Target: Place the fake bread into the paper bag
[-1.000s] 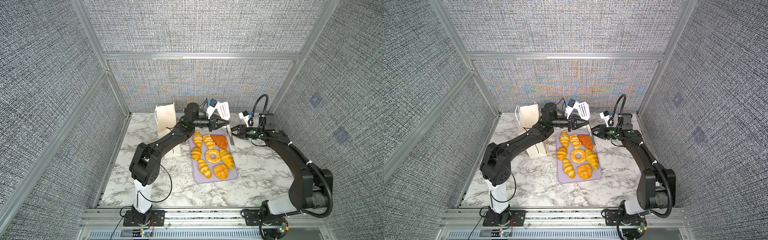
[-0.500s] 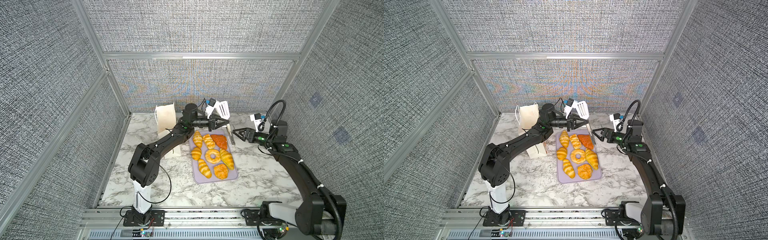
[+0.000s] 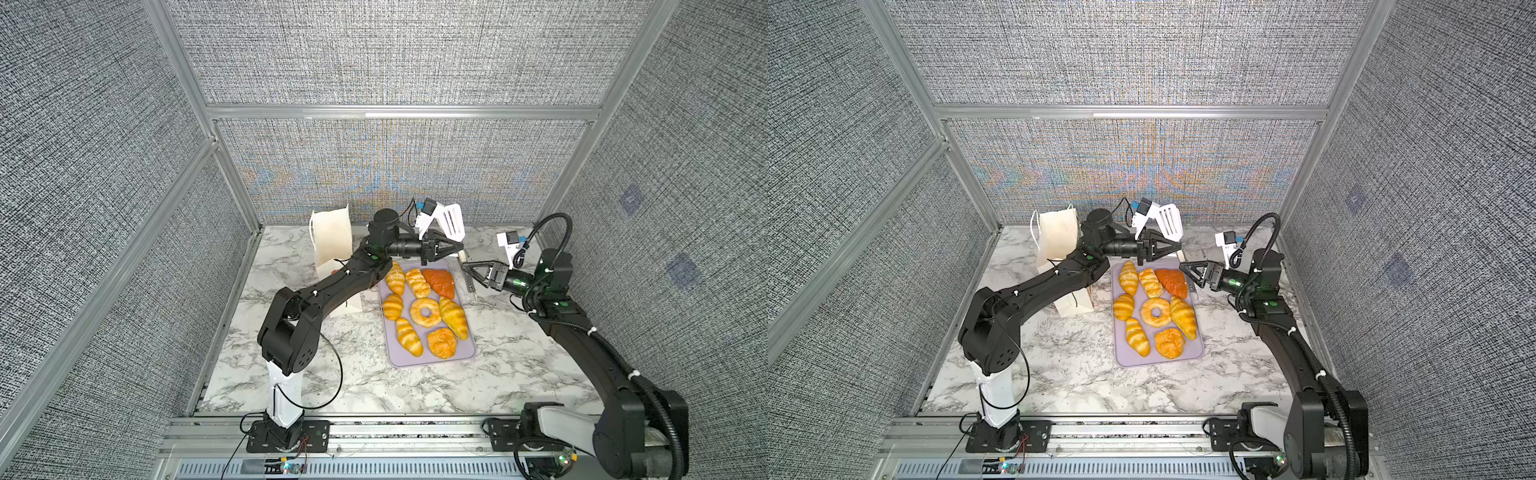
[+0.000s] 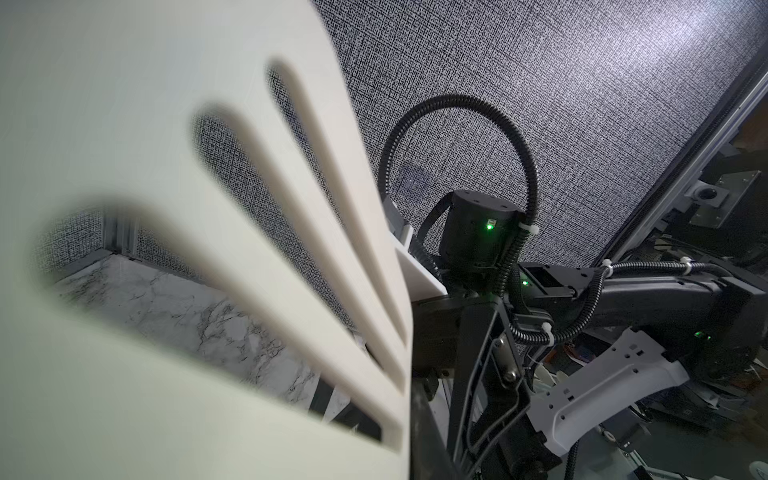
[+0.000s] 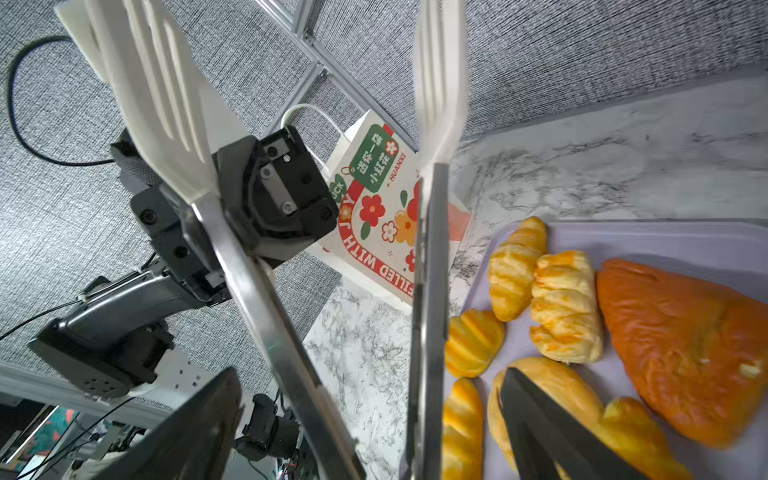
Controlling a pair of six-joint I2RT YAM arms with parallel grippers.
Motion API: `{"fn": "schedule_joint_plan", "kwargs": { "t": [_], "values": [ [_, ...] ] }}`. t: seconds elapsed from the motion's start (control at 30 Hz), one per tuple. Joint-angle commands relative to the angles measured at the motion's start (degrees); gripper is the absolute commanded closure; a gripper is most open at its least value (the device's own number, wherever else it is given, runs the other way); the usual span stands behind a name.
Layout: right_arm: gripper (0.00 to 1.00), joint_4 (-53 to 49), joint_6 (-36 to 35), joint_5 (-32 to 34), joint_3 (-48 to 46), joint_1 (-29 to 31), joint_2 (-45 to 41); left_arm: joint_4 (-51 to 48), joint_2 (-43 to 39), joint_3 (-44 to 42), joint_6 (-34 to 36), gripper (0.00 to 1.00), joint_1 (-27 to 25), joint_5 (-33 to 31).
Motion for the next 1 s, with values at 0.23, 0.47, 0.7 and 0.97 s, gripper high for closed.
{"fn": "schedule_joint_plan", "kwargs": {
  "t": [0.23, 0.47, 0.7, 0.97],
  "values": [
    [0.08, 8.06, 3.48, -0.28, 0.89, 2.07, 2.77, 3.91, -0.68, 0.00, 0.75, 0.94, -1.16, 0.24],
    [0.10, 9.70, 4.35, -0.04, 1.39, 2.95, 4.44, 3.92, -0.56, -0.09, 0.83, 0.94, -1.86, 0.16],
    [0.11, 11.71, 5.23, 0.17, 1.62, 3.31, 5.05, 4.84, -0.15, -0.09, 0.33, 0.94, -2.39, 0.17],
    [0.14, 13.82, 6.39, -0.10, 1.65, 3.69, 5.78, 7.80, 0.29, -0.17, -1.83, 0.94, -2.87, 0.55]
  ]
}}
